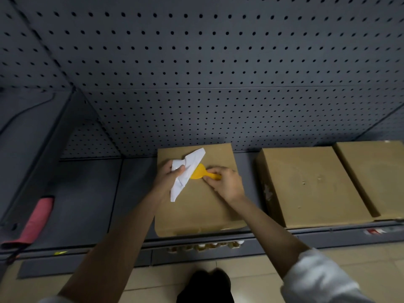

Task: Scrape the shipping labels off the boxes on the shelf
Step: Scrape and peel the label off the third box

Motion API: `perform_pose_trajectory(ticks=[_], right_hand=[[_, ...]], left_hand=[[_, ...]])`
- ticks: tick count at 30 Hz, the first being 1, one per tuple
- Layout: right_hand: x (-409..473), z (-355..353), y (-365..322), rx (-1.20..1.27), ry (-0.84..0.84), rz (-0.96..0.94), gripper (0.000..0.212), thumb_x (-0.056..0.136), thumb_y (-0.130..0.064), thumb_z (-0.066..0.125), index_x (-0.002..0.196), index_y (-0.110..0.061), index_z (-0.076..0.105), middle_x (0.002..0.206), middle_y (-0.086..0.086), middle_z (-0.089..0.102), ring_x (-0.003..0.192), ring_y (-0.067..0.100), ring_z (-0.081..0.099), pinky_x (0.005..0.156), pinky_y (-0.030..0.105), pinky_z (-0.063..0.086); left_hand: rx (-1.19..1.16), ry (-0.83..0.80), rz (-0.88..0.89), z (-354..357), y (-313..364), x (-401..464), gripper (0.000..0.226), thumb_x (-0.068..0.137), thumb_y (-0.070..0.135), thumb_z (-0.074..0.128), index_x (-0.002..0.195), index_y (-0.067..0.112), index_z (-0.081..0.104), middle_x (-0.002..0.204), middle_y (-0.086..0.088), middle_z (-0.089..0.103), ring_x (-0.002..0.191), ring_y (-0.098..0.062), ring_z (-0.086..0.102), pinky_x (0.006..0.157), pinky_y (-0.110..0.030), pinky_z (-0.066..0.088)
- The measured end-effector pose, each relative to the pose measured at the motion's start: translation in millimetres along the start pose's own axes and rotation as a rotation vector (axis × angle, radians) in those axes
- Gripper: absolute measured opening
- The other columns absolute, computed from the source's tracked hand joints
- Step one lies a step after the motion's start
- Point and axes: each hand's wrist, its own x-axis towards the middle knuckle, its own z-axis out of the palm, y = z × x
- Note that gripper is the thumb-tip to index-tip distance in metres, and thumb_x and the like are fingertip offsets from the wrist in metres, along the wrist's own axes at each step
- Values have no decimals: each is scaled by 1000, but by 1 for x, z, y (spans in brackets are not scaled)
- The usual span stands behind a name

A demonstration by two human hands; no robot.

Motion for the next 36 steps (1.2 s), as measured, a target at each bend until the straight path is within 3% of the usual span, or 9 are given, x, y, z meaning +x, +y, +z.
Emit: perform_pose_trajectory(ticks=[4, 7, 10, 16, 22, 27, 29, 33, 36], right_hand=[[-4, -3, 15, 5, 4, -12, 26, 82, -32, 70, 105, -20, 73, 104, -2, 74, 94, 16, 67, 75, 15, 41], [-2, -1, 13, 10, 4, -7, 26, 82, -35, 69, 104, -21, 72, 100, -3, 75, 83, 18, 71, 78, 22, 51], [3, 2, 3, 33, -9, 7, 25, 83, -36, 68, 104, -22, 69, 93, -2, 75, 58, 19, 69, 66, 29, 58], [-3, -3, 18, 113, -23, 76, 16, 82, -33, 71, 94, -23, 71, 87, -7, 72, 52, 11, 67, 57, 19, 56], [10, 13, -9, 66, -54, 36, 18, 83, -35, 68, 93, -20, 66, 86, 1, 71, 59, 24, 68, 58, 39, 59], [6, 3, 6, 109, -64, 58, 19, 82, -33, 70, 93, -18, 68, 86, -4, 71, 47, 10, 63, 46, 10, 46], [3, 0, 9, 98, -67, 55, 18, 81, -34, 71, 91, -19, 69, 84, -5, 71, 48, 10, 64, 46, 12, 47], [6, 16, -10, 38, -105, 10, 19, 81, -37, 70, 91, -21, 67, 73, 0, 70, 51, 17, 64, 56, 29, 55], [7, 15, -8, 89, -125, 25, 20, 80, -36, 72, 92, -21, 67, 70, -2, 68, 49, 14, 64, 54, 21, 55]], left_hand=[[2, 5, 58, 0, -3, -2, 6, 90, 15, 57, 87, 10, 58, 76, 6, 56, 75, -7, 52, 72, -27, 42], [-12, 0, 66, -1, -2, -3, 14, 90, 15, 58, 97, 3, 61, 88, -4, 61, 85, -14, 55, 79, -30, 41], [-35, 3, 63, -2, -3, -4, 20, 90, 16, 59, 102, 0, 61, 96, -8, 63, 92, -17, 57, 82, -31, 42], [-107, 37, 55, -7, -5, -5, 21, 89, 20, 60, 106, 8, 62, 98, 0, 65, 91, -13, 59, 77, -24, 44], [-104, 22, 74, -7, -4, -5, 36, 80, 37, 65, 106, 12, 64, 98, 5, 67, 95, -10, 62, 81, -25, 47], [-194, 36, 47, -11, -9, -5, 17, 87, 24, 62, 103, 18, 65, 103, 0, 68, 102, -19, 62, 92, -35, 46], [-209, 34, 54, -11, -7, -7, 19, 84, 28, 64, 102, 20, 66, 104, -1, 68, 103, -19, 62, 92, -35, 46], [-230, 38, 31, -11, -6, -4, 16, 85, 26, 63, 99, 18, 63, 94, 2, 66, 93, -16, 61, 84, -30, 47], [-252, -11, -3, -14, -7, -1, 12, 86, 25, 62, 95, 18, 62, 88, 1, 62, 95, -21, 55, 78, -25, 45]])
